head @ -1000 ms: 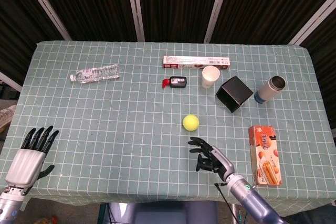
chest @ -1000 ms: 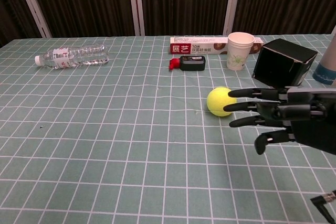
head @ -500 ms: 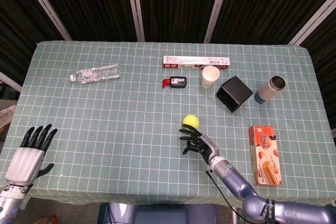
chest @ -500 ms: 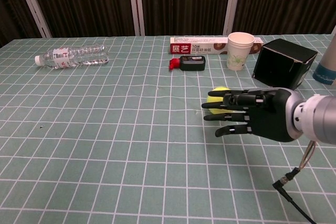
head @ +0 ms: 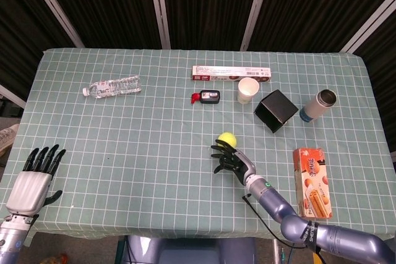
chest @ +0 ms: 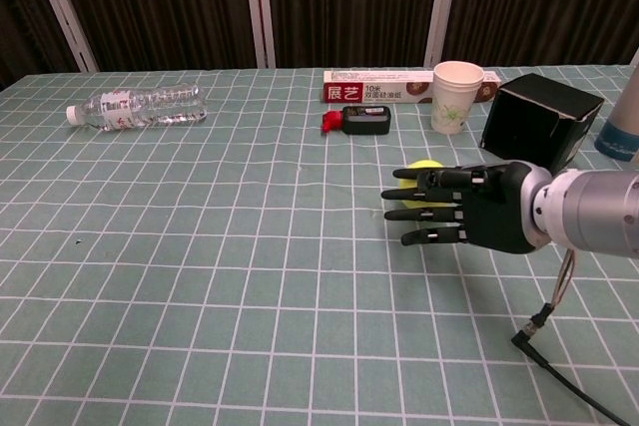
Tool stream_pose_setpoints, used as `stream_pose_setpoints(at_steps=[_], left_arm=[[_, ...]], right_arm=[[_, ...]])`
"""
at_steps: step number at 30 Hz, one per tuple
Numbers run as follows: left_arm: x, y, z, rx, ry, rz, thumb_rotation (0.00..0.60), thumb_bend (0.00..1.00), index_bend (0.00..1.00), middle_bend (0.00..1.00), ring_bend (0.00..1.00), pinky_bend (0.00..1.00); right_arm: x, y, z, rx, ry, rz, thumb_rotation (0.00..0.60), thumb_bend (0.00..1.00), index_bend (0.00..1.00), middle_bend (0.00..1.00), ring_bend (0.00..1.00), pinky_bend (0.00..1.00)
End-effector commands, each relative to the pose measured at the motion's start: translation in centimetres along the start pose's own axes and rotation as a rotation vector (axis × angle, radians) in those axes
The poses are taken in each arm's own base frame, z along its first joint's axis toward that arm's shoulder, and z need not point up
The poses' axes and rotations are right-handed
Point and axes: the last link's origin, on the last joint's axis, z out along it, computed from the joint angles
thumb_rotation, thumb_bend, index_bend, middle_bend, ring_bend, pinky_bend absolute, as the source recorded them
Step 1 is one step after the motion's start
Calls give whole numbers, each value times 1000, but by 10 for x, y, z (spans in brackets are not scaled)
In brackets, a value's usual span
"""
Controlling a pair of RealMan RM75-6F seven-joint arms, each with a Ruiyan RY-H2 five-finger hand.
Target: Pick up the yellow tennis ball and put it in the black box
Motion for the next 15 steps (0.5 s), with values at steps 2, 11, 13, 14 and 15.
stream_pose_setpoints(at_steps=[2,11,13,14,15], left_arm=[[-1,0,3,9,-6,4,600,128,0,0,0,0],[-6,0,9,38,-29,15,600,127,0,0,0,0],[-6,0,10,44,-32,17,600,127,0,0,0,0],[-7,-1,11,48,-33,19,600,127,0,0,0,0],[-7,-1,12,53,-35,19,600,127,0,0,0,0]], right_arm=[[7,-4,7,4,10,18,600,780,82,161,215,506],[31,-18,20,29,46,28,600,780,82,161,214,475],[37,-21,22,34,57,36,600,780,82,161,212,462],[41,-23,24,35,63,36,600,780,82,161,210,457],[44,-25,25,37,68,35,600,780,82,161,209,455]])
